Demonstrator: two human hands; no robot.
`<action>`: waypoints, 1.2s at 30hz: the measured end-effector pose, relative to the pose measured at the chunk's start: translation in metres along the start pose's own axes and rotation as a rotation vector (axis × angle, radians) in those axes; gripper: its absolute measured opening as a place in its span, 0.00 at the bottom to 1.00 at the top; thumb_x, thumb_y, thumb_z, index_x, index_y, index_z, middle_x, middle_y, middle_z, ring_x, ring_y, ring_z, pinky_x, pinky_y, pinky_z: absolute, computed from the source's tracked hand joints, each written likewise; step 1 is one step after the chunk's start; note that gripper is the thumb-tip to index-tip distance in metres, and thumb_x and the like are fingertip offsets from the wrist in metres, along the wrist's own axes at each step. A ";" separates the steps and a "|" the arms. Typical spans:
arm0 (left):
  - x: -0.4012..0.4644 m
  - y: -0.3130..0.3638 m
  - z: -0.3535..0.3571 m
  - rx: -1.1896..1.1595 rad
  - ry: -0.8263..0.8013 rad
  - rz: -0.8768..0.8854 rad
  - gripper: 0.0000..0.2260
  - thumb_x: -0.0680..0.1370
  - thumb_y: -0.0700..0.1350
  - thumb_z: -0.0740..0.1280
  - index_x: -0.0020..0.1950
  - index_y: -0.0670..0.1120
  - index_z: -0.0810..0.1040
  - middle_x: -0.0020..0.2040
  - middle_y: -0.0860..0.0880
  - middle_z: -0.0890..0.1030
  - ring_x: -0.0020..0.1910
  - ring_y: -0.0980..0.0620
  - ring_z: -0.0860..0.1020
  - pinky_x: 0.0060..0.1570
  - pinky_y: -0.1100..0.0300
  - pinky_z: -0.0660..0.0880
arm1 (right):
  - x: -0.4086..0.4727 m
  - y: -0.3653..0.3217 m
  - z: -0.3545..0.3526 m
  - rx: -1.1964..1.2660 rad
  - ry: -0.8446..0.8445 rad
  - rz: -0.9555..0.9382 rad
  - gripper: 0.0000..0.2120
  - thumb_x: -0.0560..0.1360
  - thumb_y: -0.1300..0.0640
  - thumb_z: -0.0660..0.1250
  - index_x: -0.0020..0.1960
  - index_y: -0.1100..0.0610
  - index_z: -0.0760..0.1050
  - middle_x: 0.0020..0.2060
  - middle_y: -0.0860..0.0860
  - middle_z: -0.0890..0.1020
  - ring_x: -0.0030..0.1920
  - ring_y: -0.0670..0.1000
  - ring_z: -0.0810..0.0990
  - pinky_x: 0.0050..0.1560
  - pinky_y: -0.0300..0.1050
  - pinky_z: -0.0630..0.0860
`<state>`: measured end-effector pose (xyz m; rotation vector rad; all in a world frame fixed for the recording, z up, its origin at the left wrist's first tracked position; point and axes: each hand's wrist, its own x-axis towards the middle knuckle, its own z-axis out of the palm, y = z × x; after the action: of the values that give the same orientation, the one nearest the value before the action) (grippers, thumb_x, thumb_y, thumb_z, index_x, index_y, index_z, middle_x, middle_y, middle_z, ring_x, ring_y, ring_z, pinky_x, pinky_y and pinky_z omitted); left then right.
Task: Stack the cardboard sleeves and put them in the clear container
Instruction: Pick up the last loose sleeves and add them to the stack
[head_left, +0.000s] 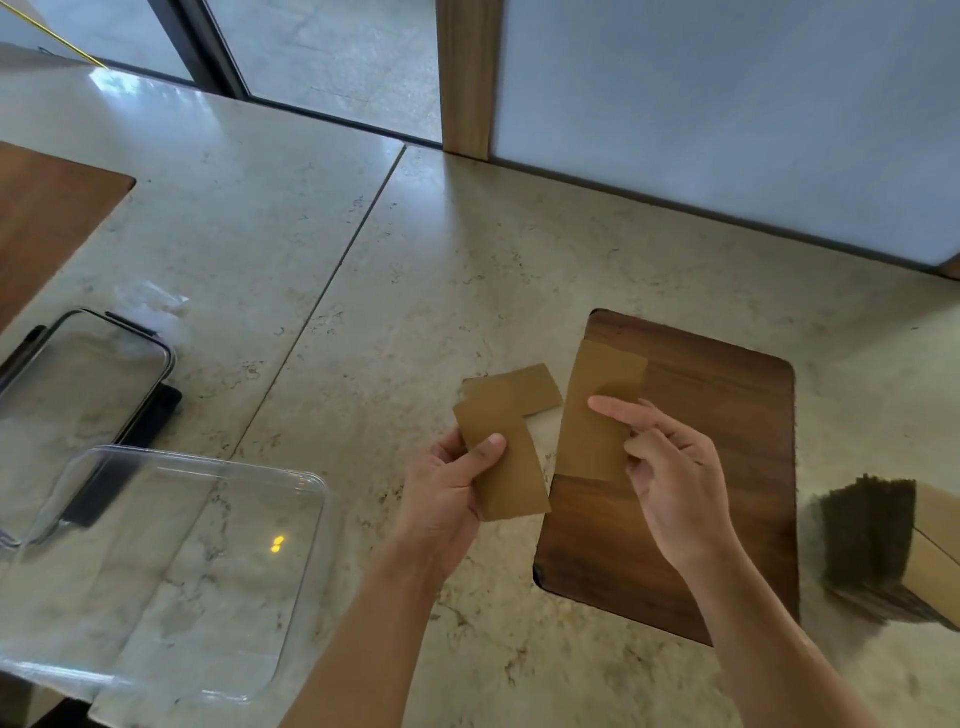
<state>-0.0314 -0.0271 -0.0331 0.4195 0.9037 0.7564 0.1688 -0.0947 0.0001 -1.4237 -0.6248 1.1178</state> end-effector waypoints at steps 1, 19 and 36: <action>-0.001 -0.002 0.001 -0.010 0.001 0.009 0.13 0.76 0.39 0.73 0.60 0.40 0.87 0.60 0.38 0.86 0.58 0.42 0.86 0.51 0.46 0.85 | -0.003 -0.002 -0.003 -0.045 0.028 -0.019 0.20 0.80 0.68 0.63 0.52 0.49 0.89 0.50 0.43 0.87 0.42 0.48 0.78 0.45 0.43 0.72; -0.011 -0.007 0.014 0.024 -0.216 -0.204 0.14 0.84 0.43 0.68 0.62 0.34 0.83 0.56 0.30 0.84 0.52 0.34 0.85 0.48 0.43 0.84 | -0.020 -0.006 -0.016 -0.157 0.008 -0.105 0.20 0.81 0.72 0.58 0.45 0.54 0.83 0.36 0.45 0.84 0.36 0.42 0.80 0.38 0.38 0.76; -0.006 0.009 0.015 0.748 0.008 -0.072 0.22 0.56 0.46 0.88 0.47 0.47 0.89 0.48 0.43 0.89 0.46 0.43 0.89 0.44 0.50 0.86 | -0.033 0.001 -0.033 -0.402 -0.234 0.274 0.10 0.72 0.40 0.76 0.43 0.46 0.84 0.41 0.47 0.88 0.39 0.42 0.85 0.35 0.30 0.76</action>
<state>-0.0249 -0.0261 -0.0160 1.0326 1.1901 0.3290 0.1851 -0.1385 0.0040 -1.7737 -0.8762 1.4463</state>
